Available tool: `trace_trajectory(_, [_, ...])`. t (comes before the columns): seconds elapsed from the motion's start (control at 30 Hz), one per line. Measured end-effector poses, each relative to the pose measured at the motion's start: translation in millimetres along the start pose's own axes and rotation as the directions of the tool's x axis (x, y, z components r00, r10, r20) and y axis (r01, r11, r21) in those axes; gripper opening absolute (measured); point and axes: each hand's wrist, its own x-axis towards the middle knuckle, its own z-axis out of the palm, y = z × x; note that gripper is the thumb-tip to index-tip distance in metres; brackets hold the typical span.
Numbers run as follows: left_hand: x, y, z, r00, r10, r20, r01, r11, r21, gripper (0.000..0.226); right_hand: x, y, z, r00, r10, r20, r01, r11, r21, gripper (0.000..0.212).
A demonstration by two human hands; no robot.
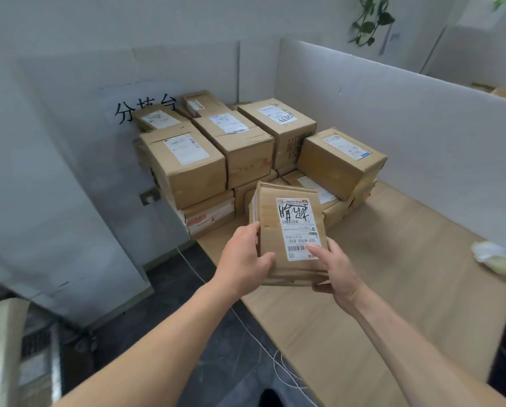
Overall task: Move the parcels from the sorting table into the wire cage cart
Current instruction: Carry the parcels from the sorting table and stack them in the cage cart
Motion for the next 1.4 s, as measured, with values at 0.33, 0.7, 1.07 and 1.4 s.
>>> trace_trajectory(0.33, [-72,-29,-30,0.998,-0.011,-0.054,0.007,0.997,-0.078,0.060,-54,9,34,0.996,-0.041,0.075,0.036,0.997,0.063,0.060])
trace_trajectory(0.7, [-103,-61,-90,0.987,-0.063,-0.145,0.056,0.997,-0.054,0.061,-55,6,94,0.978,-0.064,0.199,0.065,0.998,0.001,0.074])
trace_trajectory(1.07, [-122,-109,-157,0.915,-0.184,-0.359,0.233,0.968,0.098,0.051,-15,-16,171,0.903,-0.080,0.421,0.122,0.990,-0.074,0.060])
trace_trajectory(1.4, [-154,-136,-192,0.764,-0.328,-0.556,0.497,0.848,0.183,0.054,23,-44,249,0.763,-0.089,0.640,0.225,0.965,-0.134,0.061])
